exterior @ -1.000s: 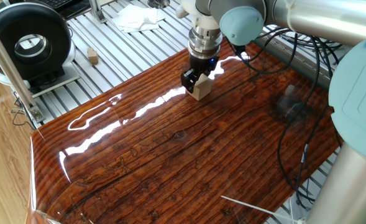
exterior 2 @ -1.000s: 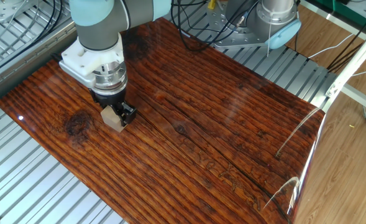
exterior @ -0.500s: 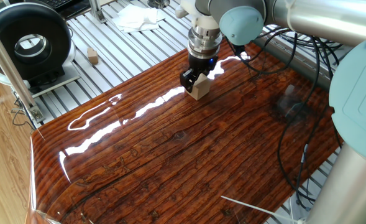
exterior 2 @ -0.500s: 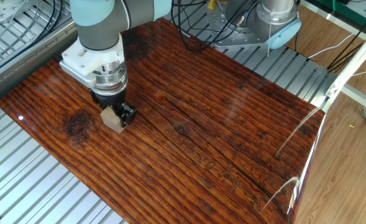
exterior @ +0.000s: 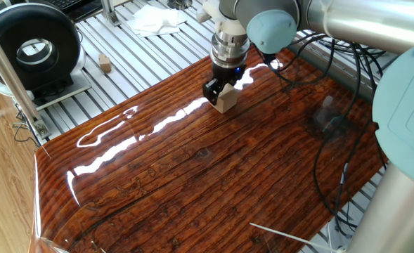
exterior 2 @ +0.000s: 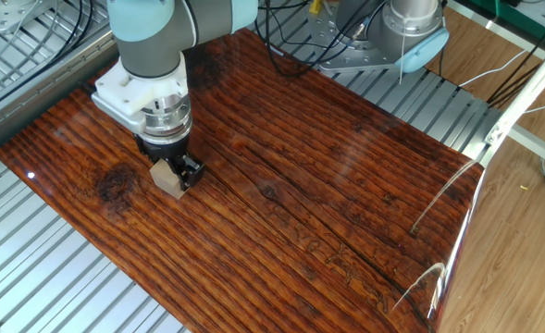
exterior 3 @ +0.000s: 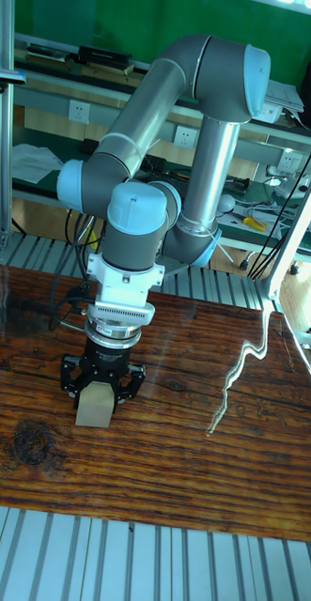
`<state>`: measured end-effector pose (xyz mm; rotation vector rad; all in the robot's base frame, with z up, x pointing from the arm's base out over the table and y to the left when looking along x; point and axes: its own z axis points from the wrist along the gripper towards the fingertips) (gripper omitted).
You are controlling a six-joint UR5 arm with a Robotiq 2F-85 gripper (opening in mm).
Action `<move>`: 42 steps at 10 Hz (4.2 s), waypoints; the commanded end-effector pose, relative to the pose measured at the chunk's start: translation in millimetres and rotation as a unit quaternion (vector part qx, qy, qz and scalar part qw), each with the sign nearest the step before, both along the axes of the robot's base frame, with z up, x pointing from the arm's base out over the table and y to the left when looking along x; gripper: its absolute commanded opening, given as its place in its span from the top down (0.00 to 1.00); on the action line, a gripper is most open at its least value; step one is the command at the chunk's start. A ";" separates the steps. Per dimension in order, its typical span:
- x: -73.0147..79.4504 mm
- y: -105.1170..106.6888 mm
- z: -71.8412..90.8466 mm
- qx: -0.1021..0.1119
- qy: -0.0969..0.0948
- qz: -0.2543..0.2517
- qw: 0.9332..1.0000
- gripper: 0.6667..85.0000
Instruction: Hold a small block with the gripper and sweep it from left to right on the table
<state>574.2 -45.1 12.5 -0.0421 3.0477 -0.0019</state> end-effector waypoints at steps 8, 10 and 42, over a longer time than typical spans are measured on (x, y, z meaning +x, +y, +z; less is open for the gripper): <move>-0.4 7.5 0.1 0.007 0.001 -0.008 1.000 1.00; 0.0 6.5 0.2 0.006 0.000 -0.008 1.000 1.00; 0.0 29.1 -0.9 0.017 0.004 -0.015 1.000 1.00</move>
